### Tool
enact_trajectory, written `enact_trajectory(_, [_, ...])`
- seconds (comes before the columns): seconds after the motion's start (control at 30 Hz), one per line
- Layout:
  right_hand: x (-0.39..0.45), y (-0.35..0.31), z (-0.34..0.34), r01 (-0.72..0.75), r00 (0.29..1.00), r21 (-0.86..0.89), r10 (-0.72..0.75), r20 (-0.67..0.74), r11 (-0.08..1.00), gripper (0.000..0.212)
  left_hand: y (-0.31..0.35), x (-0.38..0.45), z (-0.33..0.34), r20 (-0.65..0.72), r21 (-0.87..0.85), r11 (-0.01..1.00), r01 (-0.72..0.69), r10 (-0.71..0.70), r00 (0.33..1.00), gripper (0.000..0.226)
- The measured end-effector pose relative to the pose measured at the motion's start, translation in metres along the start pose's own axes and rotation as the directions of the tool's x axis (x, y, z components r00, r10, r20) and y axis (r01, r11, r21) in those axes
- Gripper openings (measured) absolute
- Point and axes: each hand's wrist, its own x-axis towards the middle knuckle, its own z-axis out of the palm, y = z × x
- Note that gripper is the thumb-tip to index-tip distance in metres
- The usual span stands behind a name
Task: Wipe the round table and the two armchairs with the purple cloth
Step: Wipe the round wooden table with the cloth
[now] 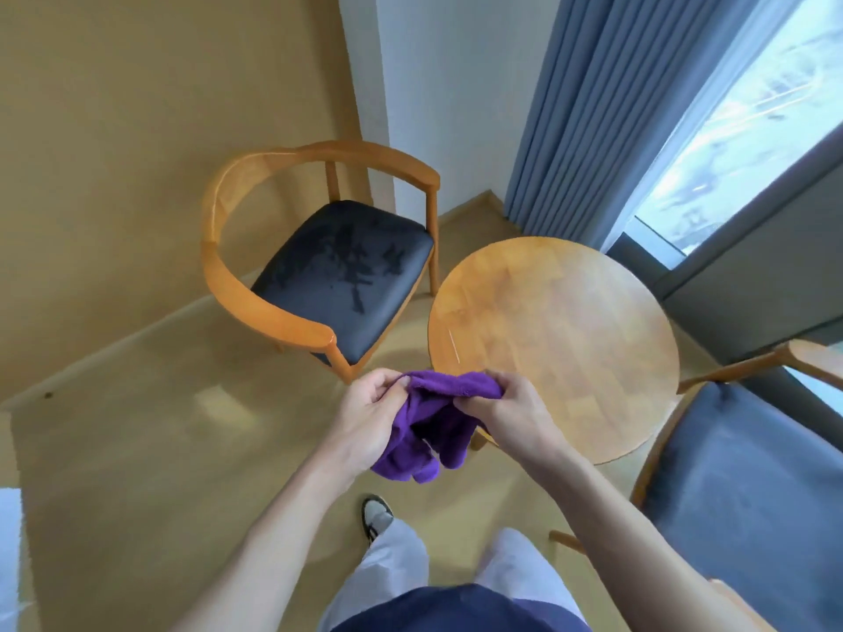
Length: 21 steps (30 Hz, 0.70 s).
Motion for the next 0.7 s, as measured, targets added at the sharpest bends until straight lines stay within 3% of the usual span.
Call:
enact_trajectory(0.13, [0.009, 0.007, -0.009, -0.047, 0.984, 0.043, 0.054, -0.169, 0.998, 0.011, 0.008, 0.049, 0.007, 0.168, 0.174, 0.983, -0.061, 0.032, 0.985, 0.023])
enact_trajectory(0.33, [0.024, 0.023, -0.038, -0.160, 0.925, 0.124, 0.193, -0.328, 0.979, 0.022, 0.011, 0.101, 0.044, 0.375, 0.234, 0.971, -0.039, -0.053, 0.925, 0.025])
enact_trajectory(0.5, [0.075, 0.032, -0.077, -0.133, 0.877, 0.169, 0.195, -0.439, 0.977, 0.018, 0.024, 0.148, 0.088, 0.318, 0.298, 0.952, -0.072, -0.028, 0.948, 0.007])
enact_trajectory(0.6, [0.118, 0.057, -0.110, -0.133, 0.839, 0.223, 0.230, -0.494, 0.966, 0.014, 0.019, 0.183, 0.116, 0.302, 0.423, 0.895, -0.143, 0.009, 0.953, 0.021])
enact_trajectory(0.7, [0.145, 0.091, -0.136, -0.211, 0.779, 0.242, 0.313, -0.543, 0.947, 0.043, 0.008, 0.213, 0.131, 0.286, 0.551, 0.807, -0.213, 0.057, 0.957, 0.028])
